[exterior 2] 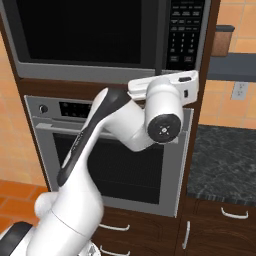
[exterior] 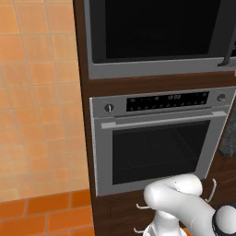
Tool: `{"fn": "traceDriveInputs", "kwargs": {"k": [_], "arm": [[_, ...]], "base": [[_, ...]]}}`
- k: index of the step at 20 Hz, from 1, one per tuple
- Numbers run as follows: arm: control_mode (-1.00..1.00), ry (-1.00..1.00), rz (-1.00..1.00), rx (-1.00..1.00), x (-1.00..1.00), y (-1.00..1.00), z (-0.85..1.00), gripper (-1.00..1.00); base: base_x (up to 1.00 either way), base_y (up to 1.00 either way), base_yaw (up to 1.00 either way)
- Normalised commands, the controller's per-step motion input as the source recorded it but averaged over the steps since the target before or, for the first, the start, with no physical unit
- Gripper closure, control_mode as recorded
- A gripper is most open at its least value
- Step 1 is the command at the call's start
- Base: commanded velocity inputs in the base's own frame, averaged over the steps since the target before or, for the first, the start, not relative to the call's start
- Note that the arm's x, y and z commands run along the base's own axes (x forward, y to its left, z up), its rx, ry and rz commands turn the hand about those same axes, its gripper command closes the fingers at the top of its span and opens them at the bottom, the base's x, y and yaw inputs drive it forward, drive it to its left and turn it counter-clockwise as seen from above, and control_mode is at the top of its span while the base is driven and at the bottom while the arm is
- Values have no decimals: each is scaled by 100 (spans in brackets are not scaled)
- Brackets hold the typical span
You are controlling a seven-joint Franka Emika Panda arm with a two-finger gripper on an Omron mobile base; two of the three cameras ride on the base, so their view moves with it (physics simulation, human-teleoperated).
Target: Open the microwave, place the bowl with waffle inside the microwave, then close the microwave door and turn it on.
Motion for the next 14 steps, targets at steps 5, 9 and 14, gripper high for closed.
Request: {"fn": "traceDriveInputs", "kwargs": {"k": [5,9,14], "arm": [[-100,0,0,-16,35,-29,-16,-100],[-100,-2,2,-9,35,-28,1,-100],[-100,-7,1,-8,11,-28,6,100]], "base": [[0,0,0],[0,0,0],[0,0,0]]}}
